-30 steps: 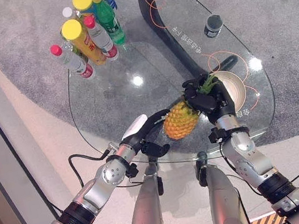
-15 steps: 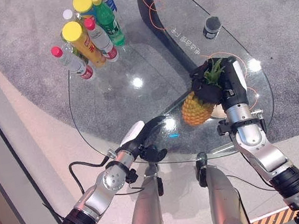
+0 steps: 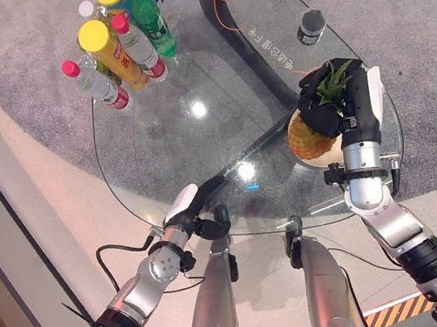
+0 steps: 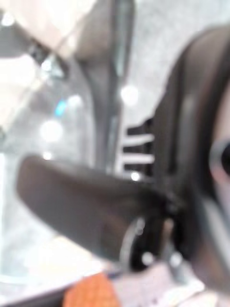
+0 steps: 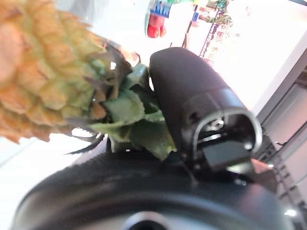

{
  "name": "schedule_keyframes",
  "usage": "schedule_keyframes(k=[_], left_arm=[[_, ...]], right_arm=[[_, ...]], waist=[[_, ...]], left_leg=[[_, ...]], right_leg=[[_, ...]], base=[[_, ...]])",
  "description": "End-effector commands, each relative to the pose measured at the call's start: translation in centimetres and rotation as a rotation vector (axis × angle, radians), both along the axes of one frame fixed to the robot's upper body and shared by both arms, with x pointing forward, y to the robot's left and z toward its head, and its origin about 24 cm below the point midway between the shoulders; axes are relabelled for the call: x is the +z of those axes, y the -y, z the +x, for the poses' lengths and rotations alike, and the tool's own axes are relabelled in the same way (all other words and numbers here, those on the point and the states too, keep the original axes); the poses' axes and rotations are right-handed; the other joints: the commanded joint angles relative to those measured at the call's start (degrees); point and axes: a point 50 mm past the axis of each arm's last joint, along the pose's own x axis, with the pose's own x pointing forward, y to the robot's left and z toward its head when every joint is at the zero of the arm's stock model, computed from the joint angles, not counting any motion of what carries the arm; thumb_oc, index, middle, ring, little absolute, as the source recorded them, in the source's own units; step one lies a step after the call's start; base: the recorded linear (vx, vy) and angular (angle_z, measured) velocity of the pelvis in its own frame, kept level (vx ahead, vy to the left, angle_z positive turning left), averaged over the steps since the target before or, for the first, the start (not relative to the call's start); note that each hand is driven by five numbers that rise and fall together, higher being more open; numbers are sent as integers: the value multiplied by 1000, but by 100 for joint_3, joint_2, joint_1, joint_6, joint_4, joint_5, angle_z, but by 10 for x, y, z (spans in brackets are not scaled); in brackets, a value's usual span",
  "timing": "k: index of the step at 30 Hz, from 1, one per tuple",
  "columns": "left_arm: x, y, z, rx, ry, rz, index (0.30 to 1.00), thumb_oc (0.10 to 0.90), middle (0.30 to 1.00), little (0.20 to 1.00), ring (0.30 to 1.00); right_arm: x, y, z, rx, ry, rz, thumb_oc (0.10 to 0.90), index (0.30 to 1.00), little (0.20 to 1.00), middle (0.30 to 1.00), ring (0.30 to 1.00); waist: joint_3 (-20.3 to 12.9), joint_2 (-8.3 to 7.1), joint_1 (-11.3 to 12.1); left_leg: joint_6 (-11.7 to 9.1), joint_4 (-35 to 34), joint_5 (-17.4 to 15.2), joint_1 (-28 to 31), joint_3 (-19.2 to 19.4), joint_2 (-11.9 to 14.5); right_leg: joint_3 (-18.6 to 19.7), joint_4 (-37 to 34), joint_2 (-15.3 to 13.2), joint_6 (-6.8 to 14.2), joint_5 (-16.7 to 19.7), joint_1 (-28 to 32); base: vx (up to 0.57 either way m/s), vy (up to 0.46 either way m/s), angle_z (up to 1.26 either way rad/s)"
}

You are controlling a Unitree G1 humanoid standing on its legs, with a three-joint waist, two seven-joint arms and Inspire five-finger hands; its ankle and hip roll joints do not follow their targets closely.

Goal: Pick up the fruit to the plate

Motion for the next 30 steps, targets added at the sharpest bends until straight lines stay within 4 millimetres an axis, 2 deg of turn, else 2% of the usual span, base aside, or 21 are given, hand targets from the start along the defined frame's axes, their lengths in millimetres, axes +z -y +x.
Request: schedule_keyframes(k=[1, 12, 18, 30], left_arm=[[33, 13, 2, -30, 162, -114, 900, 800, 900, 900, 900], [35, 9, 0, 7, 175, -127, 900, 800, 900, 900, 900], [38, 9, 0, -5, 189, -121, 900, 800, 900, 900, 900], [46, 11, 3, 15, 216, -154, 900, 800, 900, 900, 900]], right_arm=[[83, -2, -18, -16, 451, -27, 100, 300, 200, 300, 300], [89, 18, -13, -257, 604, -15, 100, 300, 200, 300, 300], [91, 21, -10, -287, 641, 9, 100, 300, 200, 300, 300], [80, 26, -1, -295, 622, 37, 100, 300, 200, 300, 300]], waist=[[-98, -51, -229], [-98, 87, -159], [-98, 142, -102], [-98, 297, -56]], left_leg=[[396, 1273, -906, -91, 232, -416], [405, 1371, -894, -637, 268, -437], [407, 1432, -869, -890, 252, -487], [438, 1561, -884, -1333, 248, -536]], right_leg=[[-167, -1391, 179, 126, 1467, 246], [-150, -1279, 191, 159, 1517, -315], [-212, -1242, 182, 155, 1556, -549], [-231, -1087, 177, 137, 1575, -1033]], base=[[0, 0, 0], [0, 0, 0], [-16, -23, 0], [-1, 1, 0]])
